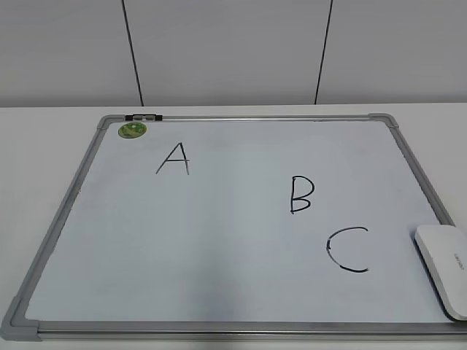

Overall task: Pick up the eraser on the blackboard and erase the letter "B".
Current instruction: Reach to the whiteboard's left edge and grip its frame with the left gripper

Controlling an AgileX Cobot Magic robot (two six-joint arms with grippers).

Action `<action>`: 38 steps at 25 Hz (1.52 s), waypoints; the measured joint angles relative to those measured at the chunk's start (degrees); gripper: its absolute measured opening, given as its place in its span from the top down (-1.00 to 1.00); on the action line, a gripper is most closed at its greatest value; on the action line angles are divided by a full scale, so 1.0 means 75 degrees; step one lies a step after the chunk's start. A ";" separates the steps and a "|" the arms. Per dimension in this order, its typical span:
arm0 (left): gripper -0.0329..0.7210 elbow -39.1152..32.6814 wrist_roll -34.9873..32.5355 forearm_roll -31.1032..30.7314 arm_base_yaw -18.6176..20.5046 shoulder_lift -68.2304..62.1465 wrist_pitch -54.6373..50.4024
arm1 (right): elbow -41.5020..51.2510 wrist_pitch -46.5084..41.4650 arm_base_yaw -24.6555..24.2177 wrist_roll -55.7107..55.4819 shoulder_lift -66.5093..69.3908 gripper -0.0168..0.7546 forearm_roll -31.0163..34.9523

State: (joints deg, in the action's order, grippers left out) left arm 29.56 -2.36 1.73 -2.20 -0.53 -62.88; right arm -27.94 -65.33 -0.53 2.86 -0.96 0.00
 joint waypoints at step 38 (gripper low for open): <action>-0.72 0.0931 0.0000 0.0355 0.0000 -0.4946 0.2300 | 0.0000 0.0000 0.0000 0.0000 0.0000 -0.56 0.0000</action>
State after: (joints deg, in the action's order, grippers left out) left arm 36.54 -2.36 4.40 -2.20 -37.63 -45.63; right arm -27.94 -65.33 -0.53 2.86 -0.96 0.00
